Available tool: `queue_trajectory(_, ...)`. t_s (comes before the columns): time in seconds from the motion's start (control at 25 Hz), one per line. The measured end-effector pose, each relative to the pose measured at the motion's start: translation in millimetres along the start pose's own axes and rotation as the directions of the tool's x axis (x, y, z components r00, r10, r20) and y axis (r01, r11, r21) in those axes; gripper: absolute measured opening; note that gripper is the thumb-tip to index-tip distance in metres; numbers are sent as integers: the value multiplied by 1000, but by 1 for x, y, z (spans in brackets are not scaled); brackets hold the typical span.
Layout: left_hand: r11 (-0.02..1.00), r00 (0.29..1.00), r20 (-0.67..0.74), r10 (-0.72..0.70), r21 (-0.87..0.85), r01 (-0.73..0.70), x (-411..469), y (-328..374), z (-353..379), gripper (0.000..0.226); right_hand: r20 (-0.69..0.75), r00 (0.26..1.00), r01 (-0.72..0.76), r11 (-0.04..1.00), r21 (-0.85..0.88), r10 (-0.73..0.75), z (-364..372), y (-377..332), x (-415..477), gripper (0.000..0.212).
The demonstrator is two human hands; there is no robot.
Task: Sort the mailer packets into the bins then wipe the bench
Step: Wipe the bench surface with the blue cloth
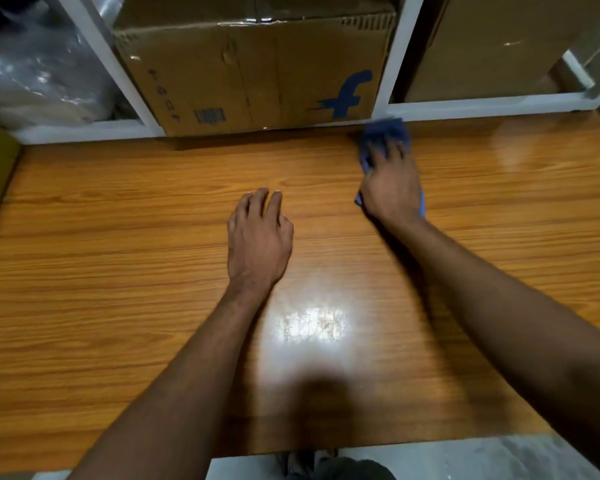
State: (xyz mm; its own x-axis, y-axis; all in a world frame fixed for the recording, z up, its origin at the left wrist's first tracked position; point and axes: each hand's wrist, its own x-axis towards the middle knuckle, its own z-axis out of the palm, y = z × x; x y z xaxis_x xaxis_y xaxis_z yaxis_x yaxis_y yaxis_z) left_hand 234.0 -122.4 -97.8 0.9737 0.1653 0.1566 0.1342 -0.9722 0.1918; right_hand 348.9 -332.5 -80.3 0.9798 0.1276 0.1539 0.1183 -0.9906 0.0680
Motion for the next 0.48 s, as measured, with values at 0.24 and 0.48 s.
queue_trajectory(0.24, 994, 992, -67, -107, -15, 107, 2, -2, 3, 48, 73, 995, 70, 997, 8, -71, 4, -66, 24, 59)
queue_trajectory(0.48, 994, 994, -43, 98, -40, -100, 5, -49, -14, 36, 39, 991, -128, 991, -32, 129, 1, -59, 26, 58)
